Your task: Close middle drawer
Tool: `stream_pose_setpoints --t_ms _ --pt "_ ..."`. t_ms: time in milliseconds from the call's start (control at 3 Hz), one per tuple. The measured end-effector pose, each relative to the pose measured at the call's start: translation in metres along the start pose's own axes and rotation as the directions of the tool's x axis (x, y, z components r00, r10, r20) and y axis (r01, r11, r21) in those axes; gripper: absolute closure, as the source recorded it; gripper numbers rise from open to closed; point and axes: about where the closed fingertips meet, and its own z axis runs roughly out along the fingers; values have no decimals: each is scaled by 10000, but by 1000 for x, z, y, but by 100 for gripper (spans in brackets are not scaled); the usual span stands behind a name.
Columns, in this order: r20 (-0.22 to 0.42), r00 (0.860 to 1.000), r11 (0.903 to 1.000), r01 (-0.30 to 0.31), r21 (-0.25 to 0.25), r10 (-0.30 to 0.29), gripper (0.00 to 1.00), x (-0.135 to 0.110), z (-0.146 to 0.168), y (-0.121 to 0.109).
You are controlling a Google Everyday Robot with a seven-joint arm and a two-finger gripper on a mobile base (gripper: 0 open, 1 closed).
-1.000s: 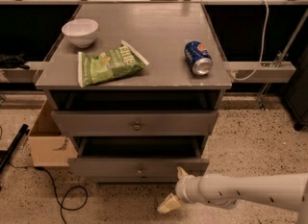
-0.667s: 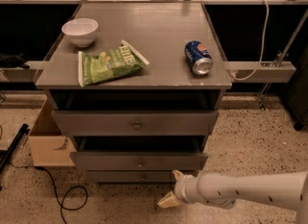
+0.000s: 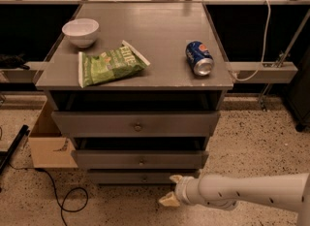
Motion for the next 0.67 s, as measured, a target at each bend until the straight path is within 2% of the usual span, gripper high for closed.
stream_pose_setpoints --t_ms 333,667 --pt "10 9998 9998 -195 -30 195 8 2 0 -1" --pt "-28 9998 9998 -198 -50 198 0 3 0 0"
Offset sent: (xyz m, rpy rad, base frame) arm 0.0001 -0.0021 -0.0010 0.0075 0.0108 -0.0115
